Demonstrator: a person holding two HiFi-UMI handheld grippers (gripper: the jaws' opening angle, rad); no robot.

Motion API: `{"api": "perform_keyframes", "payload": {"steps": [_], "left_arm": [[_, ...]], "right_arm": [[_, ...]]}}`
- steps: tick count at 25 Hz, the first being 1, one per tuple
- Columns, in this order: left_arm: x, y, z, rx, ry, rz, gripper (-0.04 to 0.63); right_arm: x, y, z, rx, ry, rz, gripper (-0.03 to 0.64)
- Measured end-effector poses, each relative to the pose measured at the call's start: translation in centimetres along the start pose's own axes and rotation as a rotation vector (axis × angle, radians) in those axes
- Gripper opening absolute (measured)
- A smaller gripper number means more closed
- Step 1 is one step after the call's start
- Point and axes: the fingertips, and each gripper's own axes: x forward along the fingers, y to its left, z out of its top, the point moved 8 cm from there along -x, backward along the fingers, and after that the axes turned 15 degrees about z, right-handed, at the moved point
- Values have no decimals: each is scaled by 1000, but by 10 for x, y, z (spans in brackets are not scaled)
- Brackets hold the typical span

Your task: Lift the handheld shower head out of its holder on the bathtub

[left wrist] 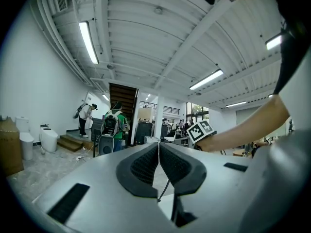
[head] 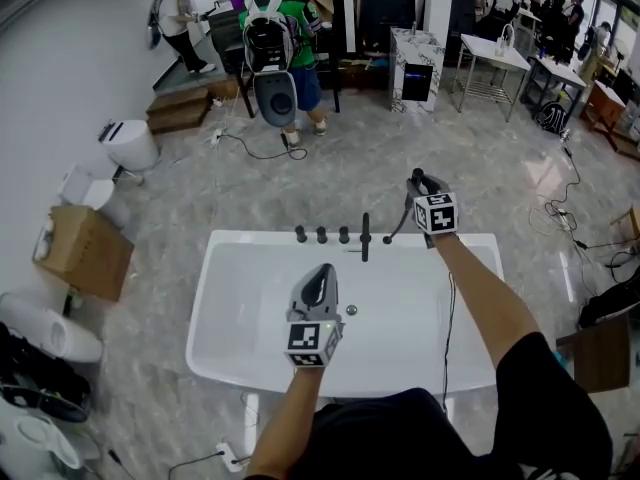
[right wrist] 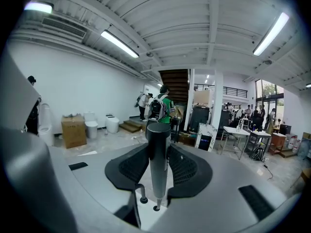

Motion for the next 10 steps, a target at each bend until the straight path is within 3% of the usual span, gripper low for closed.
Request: {"api": "perform_keyframes", "payload": {"steps": [10], "left_arm": [[-2,-15,-8,9,6,-16,8]], "right_arm": [[-6,-5,-11,-7,-14,10,118]]}}
